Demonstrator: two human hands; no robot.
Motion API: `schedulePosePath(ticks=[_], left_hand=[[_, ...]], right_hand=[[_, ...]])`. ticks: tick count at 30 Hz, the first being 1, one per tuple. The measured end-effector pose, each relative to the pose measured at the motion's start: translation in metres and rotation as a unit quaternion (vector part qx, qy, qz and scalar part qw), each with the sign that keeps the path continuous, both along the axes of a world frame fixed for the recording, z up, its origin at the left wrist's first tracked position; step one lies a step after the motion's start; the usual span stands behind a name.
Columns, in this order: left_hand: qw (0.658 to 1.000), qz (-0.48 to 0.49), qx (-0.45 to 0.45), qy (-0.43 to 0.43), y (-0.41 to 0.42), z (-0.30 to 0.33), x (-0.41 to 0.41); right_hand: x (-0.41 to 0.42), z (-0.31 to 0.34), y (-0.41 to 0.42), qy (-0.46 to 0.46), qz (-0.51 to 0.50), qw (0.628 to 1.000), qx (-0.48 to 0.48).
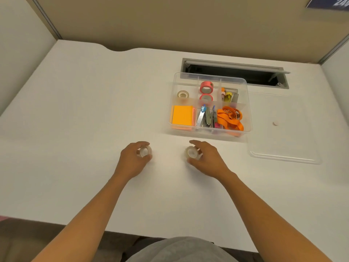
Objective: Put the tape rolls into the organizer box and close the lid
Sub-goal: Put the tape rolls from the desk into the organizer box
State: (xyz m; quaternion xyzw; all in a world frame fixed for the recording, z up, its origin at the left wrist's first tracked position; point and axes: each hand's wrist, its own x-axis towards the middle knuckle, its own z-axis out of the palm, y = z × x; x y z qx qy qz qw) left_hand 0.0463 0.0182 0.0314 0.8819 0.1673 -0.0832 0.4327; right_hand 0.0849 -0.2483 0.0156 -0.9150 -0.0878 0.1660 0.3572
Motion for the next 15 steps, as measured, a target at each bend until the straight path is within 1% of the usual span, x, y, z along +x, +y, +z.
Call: schedulePosePath(ticks=[3,9,12,15], left_hand=[[0.999,0.009,-0.030,-0.022,-0.001,0.012,0.012],[0.997,-0.024,-0.038,-0.065,-0.012,0.037,0.056],[0.995,-0.052,-0.033,-0.083,-0.020,0.046,0.084],[0.991,-0.087,-0.012,-0.101,-0.031,0.051,0.117]], right_hand=[[0.008,0.014,0.003,0.006,-0.048,0.996,0.078],[0.035,0.041,0.002,0.027,-0.131,0.970,0.205],[0.050,0.046,0.000,0.025,-0.159,0.957,0.240],[0.068,0.050,-0.001,0.019,-0.176,0.951,0.253]])
